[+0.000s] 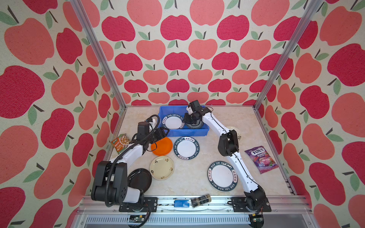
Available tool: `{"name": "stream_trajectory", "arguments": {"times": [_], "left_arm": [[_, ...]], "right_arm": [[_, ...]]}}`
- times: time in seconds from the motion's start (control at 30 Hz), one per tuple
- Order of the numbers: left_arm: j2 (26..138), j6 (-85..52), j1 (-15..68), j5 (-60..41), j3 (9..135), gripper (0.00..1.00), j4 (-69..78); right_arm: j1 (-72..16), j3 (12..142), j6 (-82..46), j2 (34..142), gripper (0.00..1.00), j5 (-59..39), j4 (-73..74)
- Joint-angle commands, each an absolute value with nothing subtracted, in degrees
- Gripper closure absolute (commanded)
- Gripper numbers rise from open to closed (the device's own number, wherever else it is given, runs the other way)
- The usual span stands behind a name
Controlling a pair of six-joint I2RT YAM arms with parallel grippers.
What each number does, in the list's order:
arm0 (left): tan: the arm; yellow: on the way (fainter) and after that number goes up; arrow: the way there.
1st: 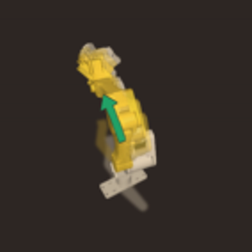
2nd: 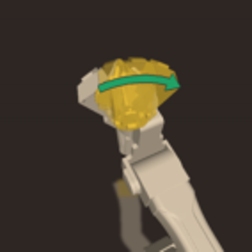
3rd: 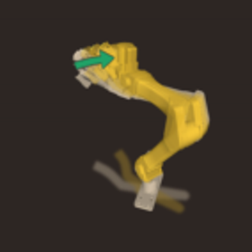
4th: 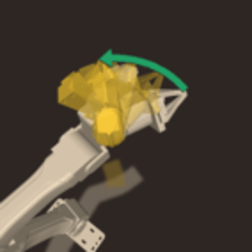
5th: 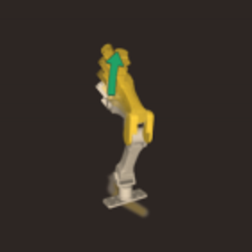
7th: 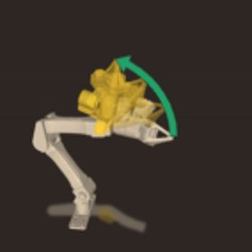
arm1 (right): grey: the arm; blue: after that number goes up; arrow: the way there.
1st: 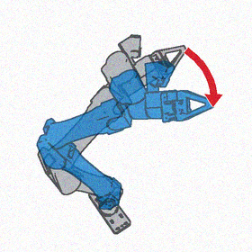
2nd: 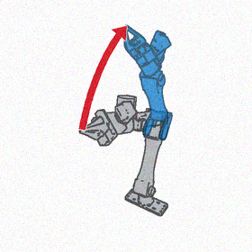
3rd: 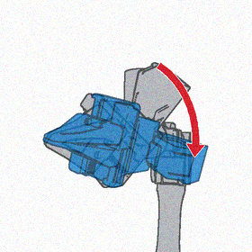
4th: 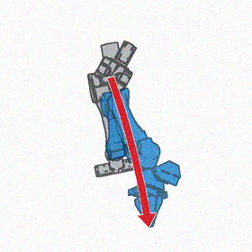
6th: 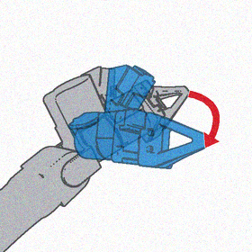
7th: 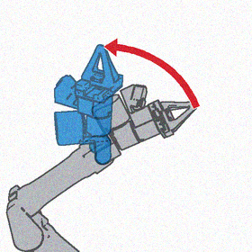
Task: Place the plates into the plastic bin on the countertop
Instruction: 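Lower the plate upright into the bin and open the right gripper, then raise the right gripper from the bin while the left gripper reaches another green-rimmed plate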
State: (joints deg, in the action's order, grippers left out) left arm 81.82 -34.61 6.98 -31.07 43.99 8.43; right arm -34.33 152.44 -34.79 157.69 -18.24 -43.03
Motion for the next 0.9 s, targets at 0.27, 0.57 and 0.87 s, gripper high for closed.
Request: {"name": "stream_trajectory", "arguments": {"times": [0.27,0.57,0.87], "left_arm": [[82.5,-32.5,7.8,-31.6,46.4,0.27,7.2],[81.8,-28.4,14.2,-34.0,50.0,0.26,0.6],[88.9,-25.6,31.5,-41.8,58.1,0.30,-3.5]], "right_arm": [[-32.7,138.3,-36.4,147.0,0.82,-23.2,-29.5],[-27.6,110.0,-39.9,122.2,0.81,-26.8,-7.7],[-20.3,75.6,-39.0,92.9,0.80,-21.0,-7.9]]}}
